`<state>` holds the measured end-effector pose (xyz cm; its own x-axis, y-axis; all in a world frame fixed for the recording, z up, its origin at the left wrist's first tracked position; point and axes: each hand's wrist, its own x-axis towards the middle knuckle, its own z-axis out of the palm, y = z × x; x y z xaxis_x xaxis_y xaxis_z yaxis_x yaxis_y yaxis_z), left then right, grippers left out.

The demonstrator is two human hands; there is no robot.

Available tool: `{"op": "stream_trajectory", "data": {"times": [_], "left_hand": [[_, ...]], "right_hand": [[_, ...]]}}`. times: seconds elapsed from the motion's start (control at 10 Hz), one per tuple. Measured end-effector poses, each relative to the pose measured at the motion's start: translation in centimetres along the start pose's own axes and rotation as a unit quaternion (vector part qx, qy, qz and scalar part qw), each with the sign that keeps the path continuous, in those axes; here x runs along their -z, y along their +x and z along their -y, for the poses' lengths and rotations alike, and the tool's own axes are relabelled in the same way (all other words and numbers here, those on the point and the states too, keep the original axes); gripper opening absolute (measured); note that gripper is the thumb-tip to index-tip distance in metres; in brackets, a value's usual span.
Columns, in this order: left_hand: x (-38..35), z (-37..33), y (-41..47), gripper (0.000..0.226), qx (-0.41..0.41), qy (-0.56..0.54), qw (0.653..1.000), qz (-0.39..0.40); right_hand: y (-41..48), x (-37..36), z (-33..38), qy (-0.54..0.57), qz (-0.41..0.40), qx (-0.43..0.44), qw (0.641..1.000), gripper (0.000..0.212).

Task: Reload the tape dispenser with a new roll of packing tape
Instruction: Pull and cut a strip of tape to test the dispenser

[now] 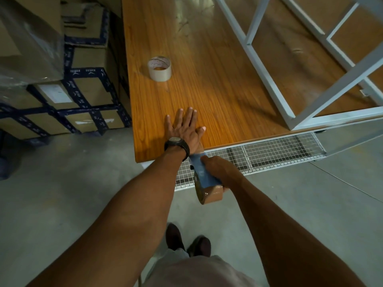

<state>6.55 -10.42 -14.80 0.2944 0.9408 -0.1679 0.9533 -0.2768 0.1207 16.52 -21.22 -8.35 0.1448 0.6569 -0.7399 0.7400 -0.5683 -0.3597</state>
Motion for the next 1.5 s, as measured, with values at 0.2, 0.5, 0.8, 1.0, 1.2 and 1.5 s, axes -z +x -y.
{"op": "stream_trajectory", "data": {"times": [0.2, 0.5, 0.8, 1.0, 1.2, 1.5], "left_hand": [[-0.2, 0.1, 0.0, 0.070, 0.000, -0.008, 1.000, -0.006], [0.0, 0.0, 0.0, 0.071, -0.002, 0.002, 1.000, 0.000], [0.4, 0.1, 0.0, 0.071, -0.011, 0.009, 1.000, 0.014], [0.2, 0.2, 0.0, 0.072, -0.020, -0.014, 1.000, 0.006], [-0.4, 0.4, 0.6, 0.076, -0.043, 0.020, 0.999, 0.027], [-0.1, 0.9, 0.9, 0.034, -0.131, 0.058, 0.988, -0.062]], "right_hand": [[1.9, -6.6, -6.1, -0.151, 0.053, -0.025, 0.987, 0.042], [1.0, -4.0, -5.7, 0.014, -0.057, -0.027, 0.998, 0.042], [-2.7, -1.9, -4.8, 0.159, -0.113, 0.019, 0.981, 0.092], [-5.1, 1.5, -3.6, 0.186, -0.204, 0.103, 0.956, 0.089], [-4.4, 3.9, 0.2, 0.365, -0.237, 0.129, 0.891, 0.045], [-3.1, 4.8, 2.3, 0.428, -0.235, 0.140, 0.861, 0.042]]}}
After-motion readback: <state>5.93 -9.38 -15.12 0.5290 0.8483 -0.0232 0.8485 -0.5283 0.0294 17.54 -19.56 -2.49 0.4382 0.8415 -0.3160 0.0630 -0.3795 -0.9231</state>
